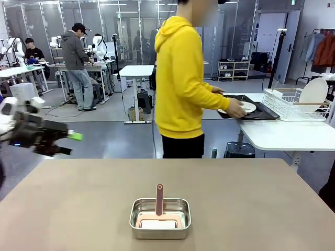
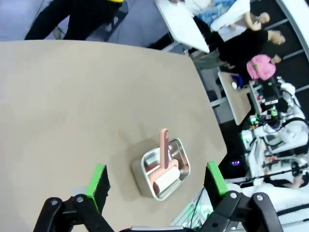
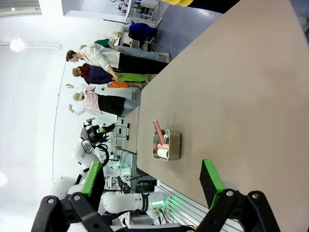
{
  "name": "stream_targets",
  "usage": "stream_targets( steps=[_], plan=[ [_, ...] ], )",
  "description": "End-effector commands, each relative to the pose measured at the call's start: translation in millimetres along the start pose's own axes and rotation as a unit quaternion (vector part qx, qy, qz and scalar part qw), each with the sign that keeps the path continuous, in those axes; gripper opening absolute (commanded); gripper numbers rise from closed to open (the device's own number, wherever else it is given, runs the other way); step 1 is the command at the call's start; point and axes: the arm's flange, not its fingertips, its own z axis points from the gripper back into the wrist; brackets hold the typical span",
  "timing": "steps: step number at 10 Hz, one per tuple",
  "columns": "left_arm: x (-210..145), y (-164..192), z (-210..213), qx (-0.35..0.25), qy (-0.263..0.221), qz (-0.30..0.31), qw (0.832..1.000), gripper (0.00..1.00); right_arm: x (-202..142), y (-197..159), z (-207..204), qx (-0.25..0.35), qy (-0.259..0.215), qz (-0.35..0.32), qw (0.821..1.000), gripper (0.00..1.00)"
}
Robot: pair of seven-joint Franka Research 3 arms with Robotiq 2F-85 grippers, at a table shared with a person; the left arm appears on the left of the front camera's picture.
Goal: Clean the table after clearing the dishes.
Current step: When the right (or left) Handle tray is removed, use the right hand (or left hand) to clean the right (or left) side of the table with the Lint Roller.
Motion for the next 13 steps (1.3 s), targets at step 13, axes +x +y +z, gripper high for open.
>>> stream_targets(
  steps=[13],
  plan=[
    [78.7,-166.1,-328.0,-0.005,0.521,-0.297,0.800,1.00,-1.3,2.9,-0.9,0.010,-0.004,0.002,1.000,1.00]
  ],
)
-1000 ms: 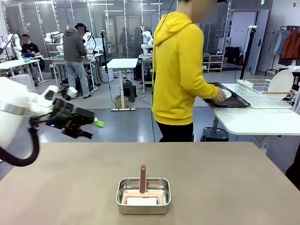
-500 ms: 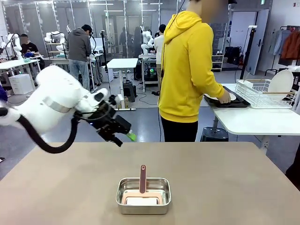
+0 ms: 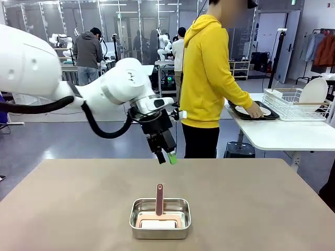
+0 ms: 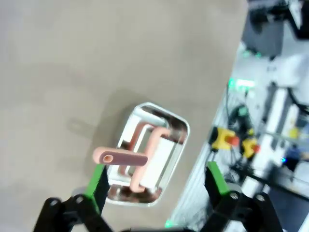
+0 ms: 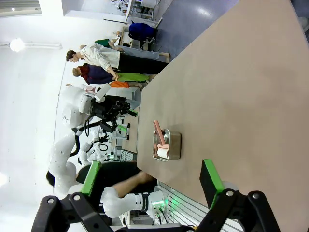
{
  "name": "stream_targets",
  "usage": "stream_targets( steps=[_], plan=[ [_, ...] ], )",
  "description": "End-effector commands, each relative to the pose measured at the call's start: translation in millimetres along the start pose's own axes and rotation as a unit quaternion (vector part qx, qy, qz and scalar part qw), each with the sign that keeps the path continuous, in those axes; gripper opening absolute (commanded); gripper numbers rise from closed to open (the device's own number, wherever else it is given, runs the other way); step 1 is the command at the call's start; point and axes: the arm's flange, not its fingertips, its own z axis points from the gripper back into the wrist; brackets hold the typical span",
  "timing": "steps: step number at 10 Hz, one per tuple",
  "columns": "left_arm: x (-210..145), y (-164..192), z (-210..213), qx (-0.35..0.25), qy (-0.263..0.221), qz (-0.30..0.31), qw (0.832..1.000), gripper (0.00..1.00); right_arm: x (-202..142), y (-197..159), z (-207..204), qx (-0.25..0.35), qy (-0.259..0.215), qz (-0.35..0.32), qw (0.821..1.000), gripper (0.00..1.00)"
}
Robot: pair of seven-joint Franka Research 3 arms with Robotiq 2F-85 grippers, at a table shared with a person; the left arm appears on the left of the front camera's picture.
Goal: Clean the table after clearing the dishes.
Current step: When the right (or left) Handle tray is removed, use the right hand (or left hand) to clean the right (or left) side of the table with the Lint Roller.
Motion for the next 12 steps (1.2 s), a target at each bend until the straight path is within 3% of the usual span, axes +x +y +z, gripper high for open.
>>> stream_targets(
  steps=[1,3,5,6,10,12],
  plan=[
    [18.6,5.8,-2.4,-0.017,0.106,-0.056,0.993,1.00,-1.4,2.7,-0.9,0.009,-0.005,0.002,1.000,1.00],
    [16.9,4.1,-10.6,-0.002,0.164,-0.127,0.978,1.00,-1.4,2.7,-0.9,0.009,-0.005,0.002,1.000,1.00],
    [16.2,-0.4,-9.0,0.009,0.137,-0.171,0.976,1.00,-1.4,2.7,-0.9,0.009,-0.005,0.002,1.000,1.00],
    [11.7,1.8,-22.3,-0.013,0.151,-0.109,0.982,1.00,-1.4,2.7,-0.9,0.009,-0.005,0.002,1.000,1.00],
    [11.7,1.8,-22.3,-0.013,0.151,-0.109,0.982,1.00,-1.4,2.7,-0.9,0.009,-0.005,0.002,1.000,1.00],
    [9.9,13.2,-23.5,-0.008,0.154,-0.144,0.978,1.00,-1.4,2.7,-0.9,0.009,-0.005,0.002,1.000,1.00]
  ],
)
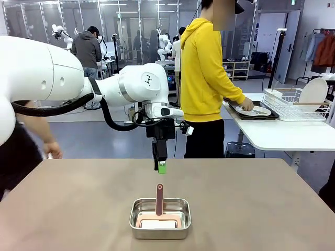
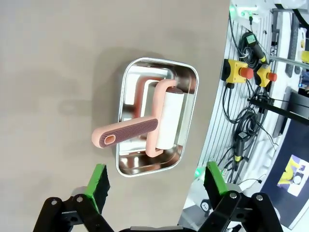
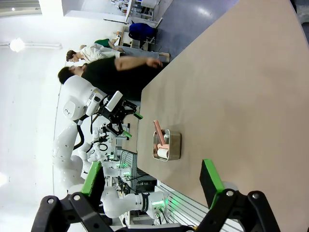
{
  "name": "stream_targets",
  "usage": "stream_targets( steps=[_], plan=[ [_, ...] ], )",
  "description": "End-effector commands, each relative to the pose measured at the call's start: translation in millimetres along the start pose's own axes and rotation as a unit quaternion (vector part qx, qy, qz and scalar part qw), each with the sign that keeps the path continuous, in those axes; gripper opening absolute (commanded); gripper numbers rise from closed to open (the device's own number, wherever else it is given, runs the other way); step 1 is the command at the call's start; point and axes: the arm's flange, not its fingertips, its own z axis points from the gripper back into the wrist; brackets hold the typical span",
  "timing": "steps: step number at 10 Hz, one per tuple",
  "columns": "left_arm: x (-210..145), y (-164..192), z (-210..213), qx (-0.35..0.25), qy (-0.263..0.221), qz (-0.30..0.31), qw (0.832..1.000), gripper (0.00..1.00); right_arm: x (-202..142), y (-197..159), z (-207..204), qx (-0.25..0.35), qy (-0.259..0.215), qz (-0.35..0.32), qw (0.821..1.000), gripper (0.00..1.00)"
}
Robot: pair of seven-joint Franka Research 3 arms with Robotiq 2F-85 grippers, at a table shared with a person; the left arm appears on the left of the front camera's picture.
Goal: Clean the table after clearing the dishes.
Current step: When the right (or left) Handle tray is removed, use the right hand (or left hand) to clean the right (or left) side of the table with the Lint Roller.
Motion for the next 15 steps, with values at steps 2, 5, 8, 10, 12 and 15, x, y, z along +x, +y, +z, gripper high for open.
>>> stream_targets(
  steps=[2,5,8,10,12,15],
  plan=[
    [-6.5,24.5,-6.5,0.034,0.019,-0.008,0.999,1.00,-1.3,2.7,-1.0,0.009,-0.004,0.002,1.000,1.00],
    [-8.3,49.7,-25.2,0.026,0.028,-0.026,0.999,1.00,-1.3,2.7,-1.0,0.009,-0.004,0.002,1.000,1.00],
    [-1.7,71.0,-47.7,-0.011,0.039,-0.041,0.998,1.00,-1.3,2.7,-1.0,0.009,-0.004,0.002,1.000,1.00],
    [2.5,77.9,-64.1,-0.047,0.031,-0.051,0.997,1.00,-1.3,2.7,-1.0,0.009,-0.004,0.002,1.000,1.00],
    [4.1,74.3,-77.2,-0.045,0.020,-0.058,0.997,1.00,-1.3,2.7,-1.0,0.009,-0.004,0.002,1.000,1.00],
    [8.9,69.3,-80.7,-0.066,0.004,-0.055,0.996,1.00,-1.3,2.7,-1.0,0.009,-0.004,0.002,1.000,1.00]
  ],
)
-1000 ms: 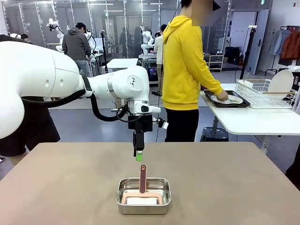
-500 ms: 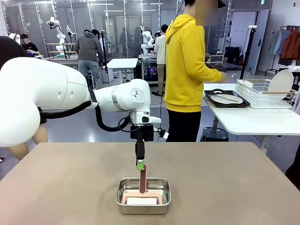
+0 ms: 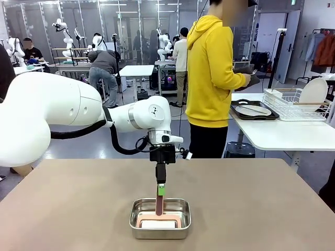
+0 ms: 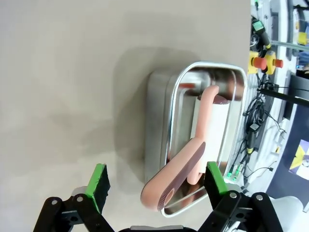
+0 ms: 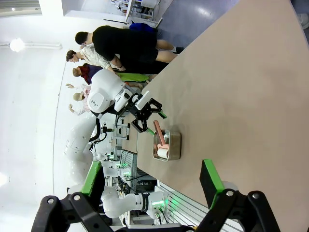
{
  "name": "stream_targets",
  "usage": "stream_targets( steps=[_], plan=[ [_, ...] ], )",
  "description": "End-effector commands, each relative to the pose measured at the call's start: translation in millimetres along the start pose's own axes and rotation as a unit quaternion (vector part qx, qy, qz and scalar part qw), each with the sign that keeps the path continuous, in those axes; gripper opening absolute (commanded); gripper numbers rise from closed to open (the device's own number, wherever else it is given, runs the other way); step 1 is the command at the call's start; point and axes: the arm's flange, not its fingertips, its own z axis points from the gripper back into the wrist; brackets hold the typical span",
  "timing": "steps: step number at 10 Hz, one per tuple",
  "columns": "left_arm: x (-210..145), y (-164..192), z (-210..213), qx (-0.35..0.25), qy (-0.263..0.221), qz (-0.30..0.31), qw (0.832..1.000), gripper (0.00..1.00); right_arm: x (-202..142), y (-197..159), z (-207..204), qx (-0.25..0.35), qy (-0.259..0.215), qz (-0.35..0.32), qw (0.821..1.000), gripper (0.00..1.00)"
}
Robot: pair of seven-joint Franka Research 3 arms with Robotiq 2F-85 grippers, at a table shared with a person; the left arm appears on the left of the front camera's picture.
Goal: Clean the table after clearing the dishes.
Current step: When the right (or left) Handle tray is removed, use the right hand (or left hand) to clean the right (or left) side of the table with the Lint Roller.
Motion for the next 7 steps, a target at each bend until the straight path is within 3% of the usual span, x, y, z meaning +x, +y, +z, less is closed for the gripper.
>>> stream_targets(
  steps=[1,2,3,4,5,7],
  plan=[
    [-1.0,-5.7,1.5,-0.019,-0.012,-0.008,1.000,1.00,-1.3,2.7,-1.0,0.009,-0.004,0.002,1.000,1.00],
    [0.4,-7.1,1.1,-0.022,0.000,-0.002,1.000,0.62,-1.3,2.7,-1.0,0.009,-0.004,0.002,1.000,1.00],
    [1.0,-7.2,1.2,-0.014,0.016,0.011,1.000,0.43,-1.3,2.7,-1.0,0.009,-0.004,0.002,1.000,1.00],
    [0.6,-7.2,2.5,-0.018,0.019,0.011,1.000,0.05,-1.3,2.7,-1.0,0.009,-0.004,0.002,1.000,1.00],
    [-0.1,-7.7,3.5,-0.022,0.021,0.013,0.999,0.00,-1.3,2.7,-1.0,0.009,-0.004,0.002,1.000,1.00],
    [-0.7,-9.3,5.0,-0.025,0.025,0.013,0.999,0.00,-1.3,2.7,-1.0,0.009,-0.004,0.002,1.000,1.00]
  ],
)
